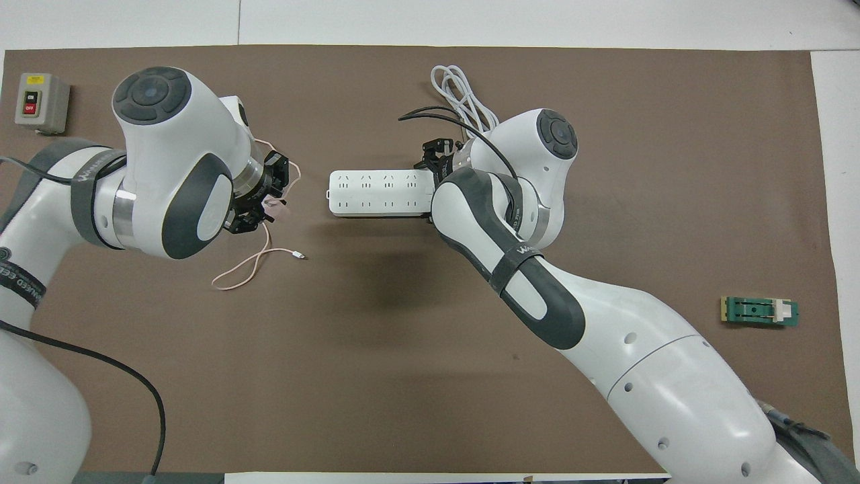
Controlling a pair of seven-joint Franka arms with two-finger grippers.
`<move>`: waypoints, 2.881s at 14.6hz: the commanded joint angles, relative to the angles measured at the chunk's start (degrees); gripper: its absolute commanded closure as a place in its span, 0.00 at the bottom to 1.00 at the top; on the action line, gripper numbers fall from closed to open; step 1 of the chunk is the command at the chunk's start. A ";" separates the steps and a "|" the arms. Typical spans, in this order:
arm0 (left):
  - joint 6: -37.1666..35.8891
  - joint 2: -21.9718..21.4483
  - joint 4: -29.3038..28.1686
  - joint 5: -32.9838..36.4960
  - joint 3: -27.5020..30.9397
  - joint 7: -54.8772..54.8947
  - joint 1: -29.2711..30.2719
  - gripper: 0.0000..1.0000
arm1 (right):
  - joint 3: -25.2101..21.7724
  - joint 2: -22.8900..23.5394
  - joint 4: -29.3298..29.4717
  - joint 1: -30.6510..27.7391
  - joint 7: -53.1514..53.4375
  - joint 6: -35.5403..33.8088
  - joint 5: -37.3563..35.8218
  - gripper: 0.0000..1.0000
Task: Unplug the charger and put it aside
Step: 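Pull the charger out of the strip with the left gripper, then carry the charger toward the robot with the left gripper while the right gripper withdraws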
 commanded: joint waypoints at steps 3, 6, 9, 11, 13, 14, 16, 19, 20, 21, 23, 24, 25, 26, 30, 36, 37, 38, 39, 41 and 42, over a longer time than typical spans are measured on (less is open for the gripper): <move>-2.73 -8.74 -8.08 0.33 -0.17 22.26 4.69 1.00 | -0.57 -3.58 0.14 -1.97 -1.13 -2.28 0.70 0.00; -3.25 -12.52 -10.81 0.33 -0.26 37.55 9.52 1.00 | -0.66 -4.72 0.05 -1.88 0.10 -4.30 0.70 0.00; -2.38 -15.60 -13.98 0.24 -0.35 50.39 15.14 1.00 | -2.06 -7.44 0.14 -2.59 0.01 -9.04 -0.17 0.00; -2.55 -16.22 -14.16 0.07 -0.35 56.99 17.96 1.00 | -2.68 -9.72 0.14 -2.94 0.01 -11.33 -2.71 0.00; -2.46 -16.31 -14.51 -2.12 -0.35 64.19 21.90 1.00 | -3.12 -12.18 -0.12 -3.46 0.01 -13.43 -4.21 0.00; -2.55 -16.57 -14.86 -4.31 -0.35 68.15 23.84 1.00 | -3.30 -13.85 -0.47 -3.99 -0.07 -14.23 -5.44 0.00; -2.46 -17.37 -16.27 -7.22 -0.35 72.56 26.40 1.00 | -3.30 -16.14 -0.56 -5.39 -0.60 -15.98 -8.16 0.00; 0.42 -18.59 -19.33 -10.20 -0.35 74.95 28.87 1.00 | -3.30 -18.26 -0.56 -6.80 -4.01 -18.36 -11.59 0.00; 2.09 -18.95 -20.74 -10.48 -0.35 75.04 28.78 1.00 | -3.30 -18.96 -0.56 -7.41 -6.12 -19.06 -13.00 0.00; 2.28 -19.12 -21.10 -10.57 -0.35 74.52 28.26 1.00 | -3.21 -19.75 -0.56 -8.55 -8.84 -20.03 -13.97 0.00; 2.19 -19.39 -22.50 -10.92 -0.53 74.07 26.86 1.00 | -3.30 -21.24 -0.56 -10.22 -15.77 -22.22 -15.11 0.00; 1.93 -19.82 -23.38 -13.53 -0.53 74.42 26.93 1.00 | -3.30 -21.95 -0.56 -11.19 -19.29 -23.54 -15.99 0.00; 1.76 -20.26 -25.30 -17.56 -0.53 75.56 27.20 1.00 | -3.30 -22.82 -0.56 -12.16 -23.41 -25.03 -16.96 0.00; 2.28 -20.88 -27.23 -20.56 -0.53 78.96 27.46 1.00 | -3.30 -23.70 -0.56 -13.21 -27.45 -26.70 -17.40 0.00; 4.03 -21.06 -30.75 -22.87 -0.53 89.61 26.76 1.00 | -3.30 -26.17 -0.56 -16.47 -42.83 -31.72 -21.25 0.00; 6.85 -20.18 -37.27 -32.10 -0.35 103.78 31.06 1.00 | -3.30 -30.03 -0.56 -20.60 -71.32 -35.41 -29.70 0.00; 6.94 -20.27 -38.06 -32.19 -0.35 104.39 31.33 1.00 | -3.21 -31.08 -0.56 -21.13 -74.31 -36.29 -31.10 0.00; 6.94 -20.27 -38.85 -32.63 -0.35 105.44 32.46 1.00 | -3.21 -32.14 -0.65 -21.39 -76.86 -37.51 -32.42 0.00; 6.94 -20.09 -39.38 -33.15 -0.35 106.50 32.91 1.00 | -3.21 -33.19 -0.65 -21.74 -79.33 -39.18 -33.22 0.00; 7.12 -18.96 -39.64 -33.42 -0.35 108.43 33.09 1.00 | -3.30 -35.83 -0.65 -22.88 -85.04 -42.95 -33.75 0.00; 7.38 -18.78 -40.08 -33.42 -0.35 109.31 33.26 1.00 | -3.38 -36.97 -0.65 -23.67 -87.24 -44.89 -33.84 0.00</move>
